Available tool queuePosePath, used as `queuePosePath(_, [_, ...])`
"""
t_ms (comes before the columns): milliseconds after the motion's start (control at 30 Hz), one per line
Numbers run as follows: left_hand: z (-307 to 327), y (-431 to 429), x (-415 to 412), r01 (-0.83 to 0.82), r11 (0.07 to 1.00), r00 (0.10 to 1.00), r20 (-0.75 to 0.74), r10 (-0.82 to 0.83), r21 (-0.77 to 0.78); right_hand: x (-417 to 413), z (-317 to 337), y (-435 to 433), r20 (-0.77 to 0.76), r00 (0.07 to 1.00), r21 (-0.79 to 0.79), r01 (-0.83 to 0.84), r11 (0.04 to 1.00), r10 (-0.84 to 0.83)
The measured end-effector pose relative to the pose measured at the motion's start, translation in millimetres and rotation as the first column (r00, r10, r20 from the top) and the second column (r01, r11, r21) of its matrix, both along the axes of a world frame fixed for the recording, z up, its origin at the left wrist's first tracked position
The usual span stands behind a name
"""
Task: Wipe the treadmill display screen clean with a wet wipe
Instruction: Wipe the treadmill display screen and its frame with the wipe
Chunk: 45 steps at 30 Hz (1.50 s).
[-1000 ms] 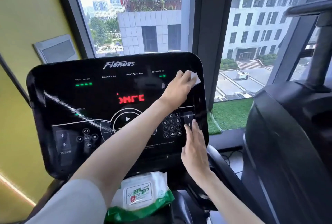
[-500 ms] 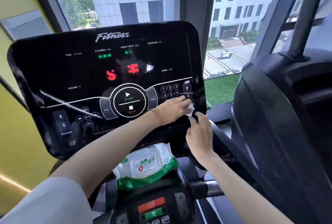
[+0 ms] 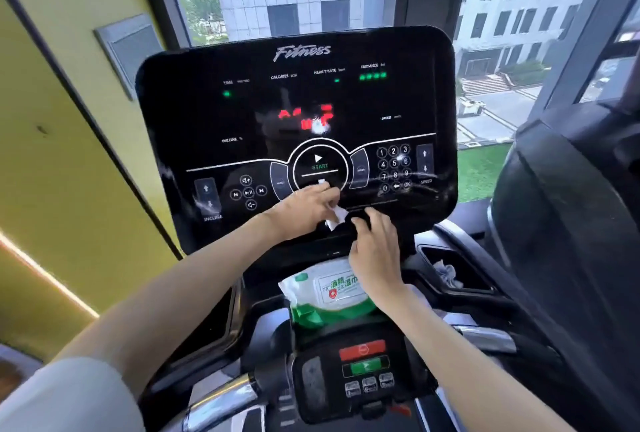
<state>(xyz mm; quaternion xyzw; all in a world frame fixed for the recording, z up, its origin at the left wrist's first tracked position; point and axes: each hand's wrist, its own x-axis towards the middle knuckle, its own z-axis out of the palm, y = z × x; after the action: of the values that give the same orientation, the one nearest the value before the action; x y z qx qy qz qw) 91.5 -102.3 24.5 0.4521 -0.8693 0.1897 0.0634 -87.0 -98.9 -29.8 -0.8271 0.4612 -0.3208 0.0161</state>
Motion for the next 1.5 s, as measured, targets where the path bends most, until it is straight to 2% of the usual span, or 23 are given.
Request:
queuePosePath(333, [2, 81, 67, -0.219, 0.976, 0.976, -0.004, 0.219, 0.016, 57, 3, 35, -0.046, 0.984, 0.003, -0.175, 0.985, 0.175])
queuePosePath(600, [3, 126, 91, -0.364, 0.930, 0.921, -0.136, 0.366, 0.040, 77, 8, 50, -0.087, 0.943, 0.029, -0.319, 0.947, 0.320])
queuePosePath(800, [-9, 156, 115, -0.556, 0.829, 0.808, -0.194, 0.556, 0.063, 89, 5, 54, -0.110, 0.912, 0.052, -0.391, 0.919, 0.395])
queuePosePath(967, [-21, 177, 110, -0.686, 0.717, 0.651, -0.337, 0.680, 0.123, 92, 4, 53, -0.068, 0.902, 0.099, -0.418, 0.903, 0.426])
queuePosePath(1067, [-33, 189, 103, -0.713, 0.678, 0.625, -0.276, 0.730, 0.181, 88, 2, 51, -0.065, 0.895, 0.109, -0.433, 0.895, 0.441])
queuePosePath(1100, [-39, 195, 103, -0.740, 0.631, 0.585, -0.241, 0.775, 0.233, 87, 2, 50, -0.078, 0.888, 0.108, -0.445, 0.889, 0.454])
queuePosePath(1133, [-47, 202, 104, -0.774, 0.556, 0.501, -0.245, 0.830, 0.302, 86, 3, 48, -0.085, 0.881, 0.112, -0.456, 0.883, 0.466])
queuePosePath(1200, [-55, 211, 102, -0.802, 0.436, 0.247, -0.438, 0.864, 0.408, 87, 6, 45, -0.060, 0.880, 0.136, -0.460, 0.878, 0.471])
queuePosePath(1233, [-54, 212, 98, -0.798, 0.423, 0.122, -0.572, 0.811, 0.429, 88, 7, 43, -0.030, 0.882, 0.147, -0.461, 0.875, 0.470])
queuePosePath(1300, [-42, 210, 88, -0.765, 0.438, -0.099, -0.759, 0.643, 0.471, 91, 9, 43, 0.037, 0.868, 0.128, -0.495, 0.860, 0.494])
queuePosePath(1400, [-21, 204, 69, -0.572, 0.557, -0.396, -0.798, 0.454, 0.601, 97, 12, 45, 0.102, 0.798, 0.085, -0.602, 0.794, 0.594])
queuePosePath(1467, [-20, 203, 61, -0.361, 0.686, -0.591, -0.724, 0.356, 0.632, 102, 22, 53, 0.248, 0.739, 0.259, -0.674, 0.692, 0.627])
queuePosePath(1500, [-22, 203, 56, -0.261, 0.738, -0.641, -0.684, 0.350, 0.622, 104, 29, 56, 0.356, 0.711, 0.381, -0.703, 0.601, 0.606])
